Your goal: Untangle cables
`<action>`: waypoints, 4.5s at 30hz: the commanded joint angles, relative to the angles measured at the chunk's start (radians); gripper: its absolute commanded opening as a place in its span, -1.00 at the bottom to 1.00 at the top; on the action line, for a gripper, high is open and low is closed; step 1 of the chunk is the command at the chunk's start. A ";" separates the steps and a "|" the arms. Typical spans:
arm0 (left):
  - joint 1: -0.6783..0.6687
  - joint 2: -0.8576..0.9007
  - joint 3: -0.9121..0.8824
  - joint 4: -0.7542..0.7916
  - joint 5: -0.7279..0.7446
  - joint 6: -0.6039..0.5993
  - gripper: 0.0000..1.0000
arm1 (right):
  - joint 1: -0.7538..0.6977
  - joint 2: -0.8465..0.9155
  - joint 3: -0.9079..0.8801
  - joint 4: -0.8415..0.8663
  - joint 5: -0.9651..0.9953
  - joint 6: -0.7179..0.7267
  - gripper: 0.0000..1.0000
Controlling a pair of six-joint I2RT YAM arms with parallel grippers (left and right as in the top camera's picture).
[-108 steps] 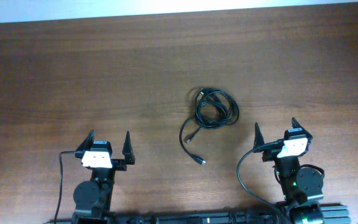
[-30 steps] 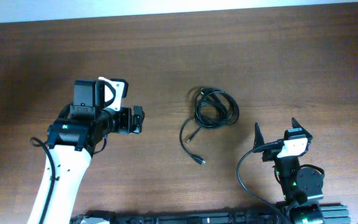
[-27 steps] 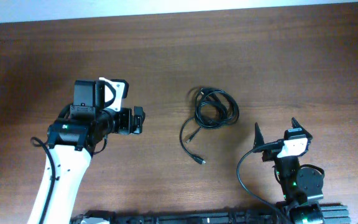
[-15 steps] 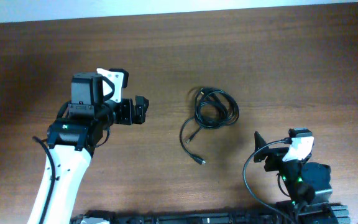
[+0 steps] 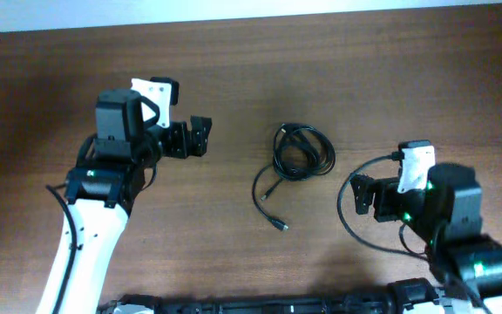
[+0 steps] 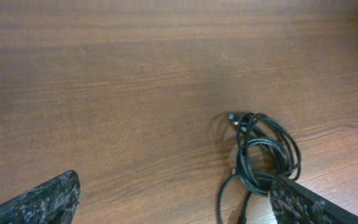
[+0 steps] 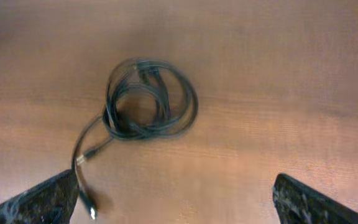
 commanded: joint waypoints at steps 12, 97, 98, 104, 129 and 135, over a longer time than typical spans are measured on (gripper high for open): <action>-0.297 0.504 0.243 -0.024 -0.039 0.137 0.98 | 0.003 0.228 0.153 -0.150 0.018 -0.029 0.97; -0.267 0.412 0.182 -0.220 0.351 -0.043 0.86 | 0.004 0.638 0.153 0.340 -0.523 0.290 -0.92; -0.267 0.433 0.182 -0.220 0.351 -0.043 0.86 | 0.004 0.638 0.153 0.355 -0.524 0.291 -0.92; -0.268 0.604 0.182 -0.143 0.350 -0.194 0.67 | 0.005 0.638 0.153 0.361 -0.524 0.294 -0.92; -0.212 0.756 0.182 -0.132 0.203 -0.251 -1.00 | 0.004 0.638 0.152 0.165 -0.132 0.293 -0.92; 0.016 0.641 0.183 -0.276 0.103 -0.086 -1.00 | -0.122 0.624 0.204 0.083 0.297 0.293 -0.92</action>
